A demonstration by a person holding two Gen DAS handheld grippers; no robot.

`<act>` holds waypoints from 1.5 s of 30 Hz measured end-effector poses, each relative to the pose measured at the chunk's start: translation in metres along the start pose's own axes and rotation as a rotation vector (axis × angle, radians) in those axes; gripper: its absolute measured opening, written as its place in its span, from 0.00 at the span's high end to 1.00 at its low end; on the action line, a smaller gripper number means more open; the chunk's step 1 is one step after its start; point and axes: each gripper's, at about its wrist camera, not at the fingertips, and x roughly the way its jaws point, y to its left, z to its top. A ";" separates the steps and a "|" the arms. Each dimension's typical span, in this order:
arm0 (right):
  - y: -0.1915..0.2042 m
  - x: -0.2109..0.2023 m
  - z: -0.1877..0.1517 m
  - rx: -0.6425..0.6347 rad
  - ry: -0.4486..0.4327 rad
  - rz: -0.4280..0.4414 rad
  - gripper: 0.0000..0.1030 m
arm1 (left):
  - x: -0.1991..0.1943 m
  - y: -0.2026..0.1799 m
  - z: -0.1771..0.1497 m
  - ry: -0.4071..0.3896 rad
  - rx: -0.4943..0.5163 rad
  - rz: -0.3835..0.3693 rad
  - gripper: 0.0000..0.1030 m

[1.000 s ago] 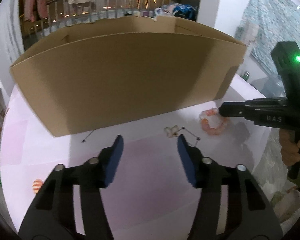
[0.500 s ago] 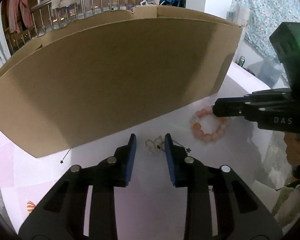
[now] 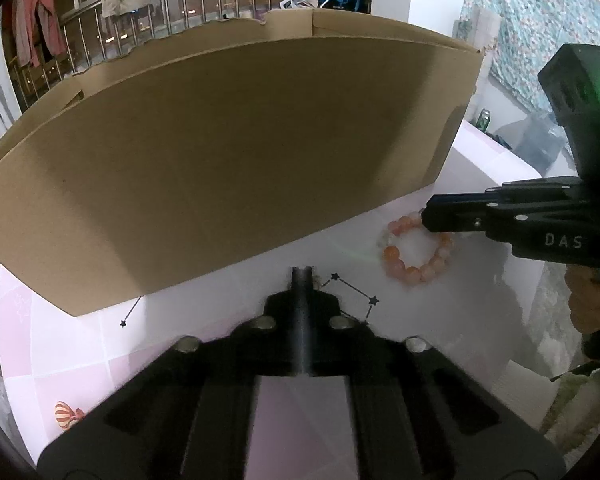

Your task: Organize jewelry

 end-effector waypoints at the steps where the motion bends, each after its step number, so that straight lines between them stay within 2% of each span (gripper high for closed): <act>1: 0.000 0.000 0.000 0.000 0.000 0.000 0.90 | 0.000 0.000 0.000 -0.001 0.000 -0.001 1.00; 7: 0.000 0.000 0.000 -0.001 0.000 0.000 0.90 | -0.004 0.004 -0.003 0.006 -0.036 -0.018 1.00; 11: 0.000 0.000 0.000 0.002 -0.001 0.002 0.90 | -0.011 0.012 -0.002 -0.027 -0.073 -0.008 1.00; 14: -0.001 0.000 0.000 0.007 -0.001 0.004 0.90 | -0.006 0.016 -0.002 -0.008 -0.062 0.026 1.00; 19: -0.002 0.000 0.000 0.009 -0.001 0.005 0.90 | -0.001 0.008 -0.004 0.023 -0.031 0.019 1.00; 27: -0.003 0.000 0.000 0.010 -0.001 0.005 0.90 | -0.003 0.001 -0.004 0.051 -0.065 -0.021 1.00; 35: -0.004 -0.001 0.001 0.010 -0.002 0.006 0.90 | 0.003 -0.007 0.001 0.042 -0.051 -0.059 1.00; 38: -0.004 -0.001 0.001 0.013 -0.004 0.009 0.90 | 0.005 -0.009 0.000 0.027 -0.037 -0.086 0.96; 45: -0.005 -0.001 0.000 0.016 -0.006 0.016 0.90 | 0.002 -0.011 -0.003 -0.035 0.059 -0.132 0.77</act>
